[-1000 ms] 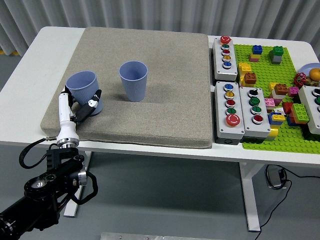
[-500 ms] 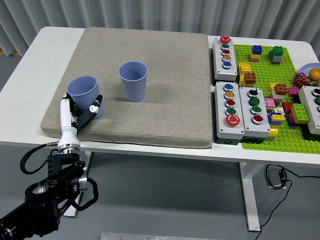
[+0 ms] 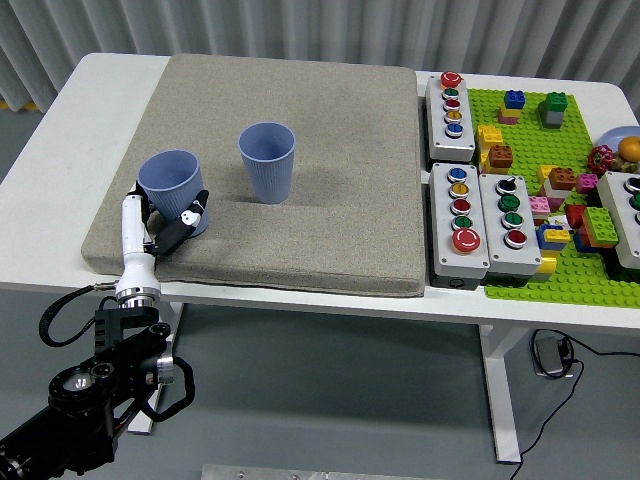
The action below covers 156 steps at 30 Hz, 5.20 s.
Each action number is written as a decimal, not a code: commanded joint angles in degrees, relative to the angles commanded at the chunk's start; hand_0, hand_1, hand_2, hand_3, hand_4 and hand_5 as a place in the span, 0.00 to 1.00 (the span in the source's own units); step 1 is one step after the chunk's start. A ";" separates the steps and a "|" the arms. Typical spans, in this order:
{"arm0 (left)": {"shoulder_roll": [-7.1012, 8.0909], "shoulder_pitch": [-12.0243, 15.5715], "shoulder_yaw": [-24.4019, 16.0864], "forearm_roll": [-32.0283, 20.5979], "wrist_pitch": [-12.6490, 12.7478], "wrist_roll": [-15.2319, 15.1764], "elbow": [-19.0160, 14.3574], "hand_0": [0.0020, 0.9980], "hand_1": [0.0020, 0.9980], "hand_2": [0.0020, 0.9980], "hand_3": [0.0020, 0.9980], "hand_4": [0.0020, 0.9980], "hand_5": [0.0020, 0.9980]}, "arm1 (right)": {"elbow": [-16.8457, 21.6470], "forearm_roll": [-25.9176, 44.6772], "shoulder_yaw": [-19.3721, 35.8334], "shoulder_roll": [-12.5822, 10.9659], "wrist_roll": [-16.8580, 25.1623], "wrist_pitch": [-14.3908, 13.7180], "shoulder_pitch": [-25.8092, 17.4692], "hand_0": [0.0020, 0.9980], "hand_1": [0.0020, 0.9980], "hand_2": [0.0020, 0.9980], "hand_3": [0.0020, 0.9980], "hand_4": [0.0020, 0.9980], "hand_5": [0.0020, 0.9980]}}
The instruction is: Pick cup pour cup place
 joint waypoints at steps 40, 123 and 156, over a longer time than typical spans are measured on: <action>0.25 2.23 -0.97 7.41 0.00 0.07 -1.32 0.70 0.74 0.86 0.87 0.96 0.41 | 0.07 -0.94 0.51 -0.01 -0.26 0.29 -0.46 0.67 0.56 0.50 0.54 0.05 0.40; 9.93 16.76 -6.64 25.03 0.00 8.34 -20.71 0.84 0.89 1.00 1.00 1.00 0.54 | 0.06 -0.94 1.02 -0.14 -0.03 0.09 -0.42 0.67 0.55 0.49 0.54 0.05 0.41; 10.26 10.35 -12.64 28.40 0.00 10.22 -24.23 0.84 0.88 1.00 0.99 1.00 0.60 | 0.18 0.18 0.15 -0.07 -0.22 -0.35 -1.02 0.67 0.55 0.49 0.54 0.05 0.41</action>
